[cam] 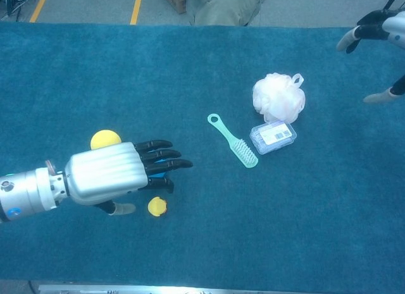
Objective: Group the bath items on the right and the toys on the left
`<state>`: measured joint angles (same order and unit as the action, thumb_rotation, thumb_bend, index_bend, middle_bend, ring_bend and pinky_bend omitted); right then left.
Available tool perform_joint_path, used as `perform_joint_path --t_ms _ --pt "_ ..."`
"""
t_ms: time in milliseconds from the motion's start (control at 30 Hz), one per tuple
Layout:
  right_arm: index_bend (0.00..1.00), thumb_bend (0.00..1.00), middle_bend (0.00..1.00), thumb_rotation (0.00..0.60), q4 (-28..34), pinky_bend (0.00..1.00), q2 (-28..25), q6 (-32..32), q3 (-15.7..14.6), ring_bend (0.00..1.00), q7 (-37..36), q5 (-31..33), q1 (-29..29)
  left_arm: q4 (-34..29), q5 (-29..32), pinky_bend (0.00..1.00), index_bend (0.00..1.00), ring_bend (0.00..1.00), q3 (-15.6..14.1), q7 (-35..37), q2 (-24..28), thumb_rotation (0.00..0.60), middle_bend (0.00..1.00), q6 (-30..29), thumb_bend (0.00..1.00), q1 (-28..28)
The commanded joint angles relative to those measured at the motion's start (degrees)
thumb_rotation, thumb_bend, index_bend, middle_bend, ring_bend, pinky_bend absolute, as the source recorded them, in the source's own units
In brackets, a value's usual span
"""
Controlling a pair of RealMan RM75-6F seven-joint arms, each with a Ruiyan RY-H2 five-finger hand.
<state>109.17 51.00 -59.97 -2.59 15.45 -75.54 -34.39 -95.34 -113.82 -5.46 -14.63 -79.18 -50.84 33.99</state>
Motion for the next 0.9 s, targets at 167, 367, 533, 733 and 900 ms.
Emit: perform_joint_path --t_ms 167,367,533,733,900 --pt "0.25 0.00 0.31 0.533 -0.45 0.17 0.20 0.92 0.87 0.10 -0.01 0.02 0.57 2.27 1.07 0.02 0.27 0.00 -1.54 -0.89 -2.48 0.600 0.01 -0.10 0.24 0.75" --pt "0.25 0.00 0.31 0.532 -0.40 0.17 0.15 1.56 1.48 0.10 0.05 -0.07 1.12 4.07 2.44 0.02 0.27 0.00 -2.12 -0.64 -4.29 0.600 0.01 -0.63 0.24 1.08" --pt "0.25 0.00 0.31 0.533 -0.48 0.17 -0.05 1.77 1.92 0.10 -0.02 -0.07 1.73 5.88 3.44 0.02 0.27 0.00 -2.73 -0.33 -5.72 0.600 0.01 -0.88 0.24 1.37" --pt "0.26 0.00 0.31 0.533 -0.52 0.17 0.02 2.30 2.31 0.10 -0.35 -0.41 2.23 7.37 4.42 0.02 0.28 0.00 -3.30 0.19 -7.08 0.600 0.01 -1.29 0.24 1.73" --pt "0.26 0.00 0.31 0.533 -0.72 0.17 0.16 2.68 2.63 0.10 -0.38 -0.46 2.53 8.19 4.80 0.02 0.31 0.00 -3.77 0.13 -7.63 0.600 0.01 -2.12 0.24 1.81"
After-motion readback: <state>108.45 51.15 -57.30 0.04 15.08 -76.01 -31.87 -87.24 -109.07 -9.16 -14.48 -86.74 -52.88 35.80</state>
